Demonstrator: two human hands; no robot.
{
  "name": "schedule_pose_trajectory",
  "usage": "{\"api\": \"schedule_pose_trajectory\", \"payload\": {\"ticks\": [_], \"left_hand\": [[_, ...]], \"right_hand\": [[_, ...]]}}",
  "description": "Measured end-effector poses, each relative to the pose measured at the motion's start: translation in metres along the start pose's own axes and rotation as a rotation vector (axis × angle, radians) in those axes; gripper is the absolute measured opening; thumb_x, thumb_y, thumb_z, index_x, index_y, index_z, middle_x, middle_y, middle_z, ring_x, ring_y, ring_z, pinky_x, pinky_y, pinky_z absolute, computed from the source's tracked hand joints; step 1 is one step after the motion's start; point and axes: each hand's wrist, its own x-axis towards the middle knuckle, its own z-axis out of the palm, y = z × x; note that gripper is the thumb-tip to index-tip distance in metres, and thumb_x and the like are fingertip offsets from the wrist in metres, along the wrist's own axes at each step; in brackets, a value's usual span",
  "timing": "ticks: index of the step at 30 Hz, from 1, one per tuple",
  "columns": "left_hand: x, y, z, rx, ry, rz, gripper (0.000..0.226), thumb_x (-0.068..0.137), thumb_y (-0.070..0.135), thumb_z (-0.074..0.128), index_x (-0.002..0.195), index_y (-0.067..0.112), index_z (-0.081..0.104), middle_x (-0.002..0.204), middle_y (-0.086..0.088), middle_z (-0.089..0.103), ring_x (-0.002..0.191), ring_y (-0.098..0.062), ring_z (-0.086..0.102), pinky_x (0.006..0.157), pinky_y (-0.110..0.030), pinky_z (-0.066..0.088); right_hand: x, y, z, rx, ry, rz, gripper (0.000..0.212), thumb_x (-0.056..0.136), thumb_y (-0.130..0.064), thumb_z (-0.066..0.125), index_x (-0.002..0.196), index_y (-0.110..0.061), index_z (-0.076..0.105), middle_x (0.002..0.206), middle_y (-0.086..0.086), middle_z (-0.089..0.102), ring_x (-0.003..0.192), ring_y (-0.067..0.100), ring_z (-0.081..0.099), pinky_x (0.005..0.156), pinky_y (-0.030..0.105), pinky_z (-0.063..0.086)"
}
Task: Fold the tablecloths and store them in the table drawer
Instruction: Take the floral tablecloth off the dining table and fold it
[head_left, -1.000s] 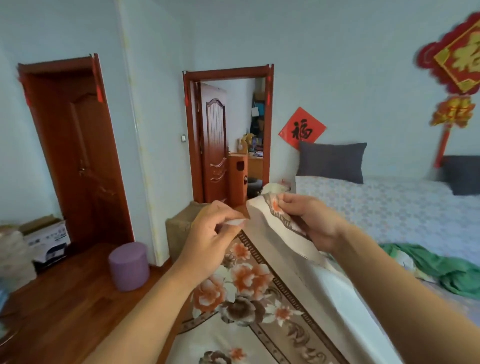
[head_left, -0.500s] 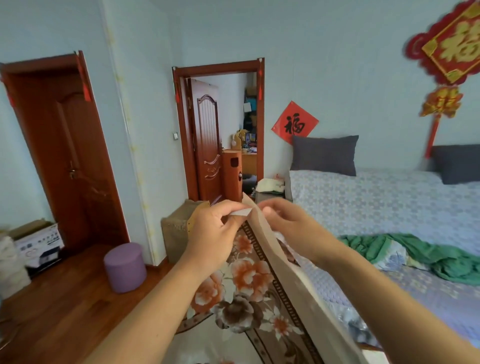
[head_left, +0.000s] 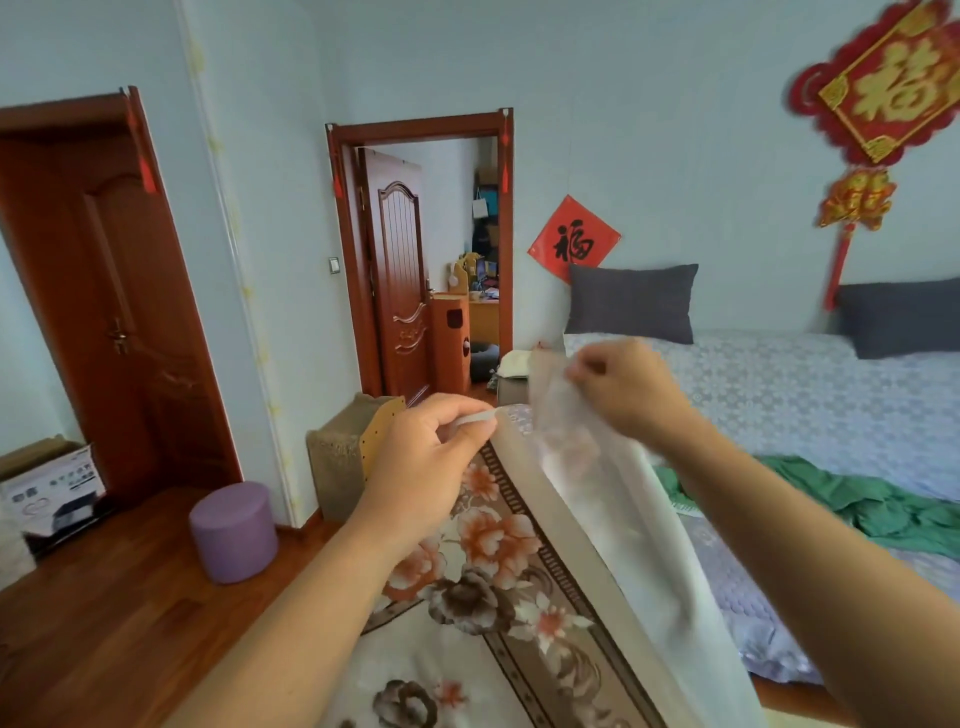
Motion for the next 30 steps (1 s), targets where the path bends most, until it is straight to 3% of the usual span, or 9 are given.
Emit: {"api": "schedule_pose_trajectory", "payload": {"ticks": [3,5,8,12,15,17,22,26,30], "left_hand": [[0.0,0.006,-0.011,-0.039,-0.07,0.008,0.018,0.101,0.021,0.06,0.093,0.029,0.074,0.093,0.013,0.073,0.093,-0.004,0.067,0.083,-0.018,0.052],[0.006,0.014,-0.019,-0.004,-0.086,0.05,0.019,0.101,0.018,0.059,0.095,0.03,0.074,0.094,0.014,0.073,0.095,-0.004,0.067,0.087,-0.024,0.053],[0.011,0.023,-0.026,0.08,-0.154,0.07,0.015,0.099,0.021,0.063,0.098,0.033,0.071,0.094,0.017,0.073,0.094,-0.002,0.068,0.086,-0.025,0.055],[0.001,0.033,-0.022,0.088,-0.17,0.132,0.009,0.096,0.022,0.068,0.094,0.027,0.074,0.088,0.016,0.075,0.089,-0.002,0.071,0.079,-0.019,0.053],[-0.004,0.034,-0.015,0.054,-0.075,0.127,0.01,0.091,0.024,0.074,0.089,0.033,0.079,0.104,0.025,0.072,0.103,0.008,0.064,0.087,-0.006,0.045],[-0.002,0.032,-0.01,0.101,-0.028,0.107,0.01,0.086,0.031,0.078,0.086,0.041,0.08,0.129,0.036,0.055,0.123,0.017,0.045,0.094,0.005,0.027],[-0.009,0.024,0.004,-0.065,0.069,0.176,0.015,0.081,0.036,0.074,0.093,0.036,0.082,0.143,0.03,0.051,0.136,0.01,0.041,0.113,-0.016,0.035],[-0.018,0.024,0.017,-0.053,0.093,0.24,0.016,0.084,0.026,0.074,0.097,0.029,0.082,0.145,0.021,0.052,0.135,0.009,0.042,0.102,-0.004,0.036],[-0.014,0.013,0.017,-0.109,0.159,0.274,0.019,0.087,0.008,0.076,0.102,0.019,0.082,0.132,0.011,0.066,0.126,-0.011,0.06,0.103,-0.026,0.051]], "right_hand": [[0.038,-0.001,-0.027,-0.018,0.336,0.096,0.025,0.096,-0.015,0.05,0.08,-0.007,0.067,0.076,0.005,0.063,0.077,0.029,0.058,0.062,0.033,0.039],[0.037,-0.016,-0.03,-0.011,0.441,-0.07,0.027,0.098,-0.018,0.048,0.075,-0.007,0.056,0.069,0.002,0.055,0.069,0.027,0.052,0.056,0.034,0.033],[0.018,-0.04,-0.018,-0.212,0.213,-0.395,0.03,0.102,-0.024,0.052,0.073,-0.016,0.048,0.071,-0.004,0.048,0.066,0.017,0.046,0.057,0.032,0.031],[0.025,-0.025,-0.016,-0.05,0.236,-0.064,0.035,0.104,-0.028,0.05,0.079,-0.007,0.061,0.079,0.007,0.062,0.075,0.023,0.054,0.058,0.032,0.034],[-0.004,-0.028,-0.001,0.109,0.098,-0.254,0.032,0.102,-0.023,0.053,0.072,-0.028,0.063,0.071,-0.01,0.062,0.068,0.003,0.055,0.058,0.013,0.035],[-0.028,-0.035,0.004,0.242,-0.021,-0.341,0.037,0.102,-0.022,0.054,0.067,-0.033,0.059,0.066,-0.013,0.059,0.065,0.001,0.053,0.06,0.013,0.037],[-0.041,-0.041,0.009,0.461,-0.013,-0.238,0.037,0.103,-0.03,0.052,0.08,-0.006,0.069,0.075,0.014,0.064,0.065,0.014,0.053,0.063,0.042,0.046],[-0.041,-0.048,0.011,0.48,0.031,-0.172,0.04,0.1,-0.033,0.056,0.066,-0.014,0.066,0.059,0.006,0.054,0.056,0.01,0.045,0.056,0.034,0.038],[-0.047,-0.053,-0.002,0.432,-0.074,-0.311,0.035,0.099,-0.029,0.06,0.066,-0.029,0.071,0.063,-0.013,0.064,0.061,0.001,0.055,0.059,0.016,0.042]]}}
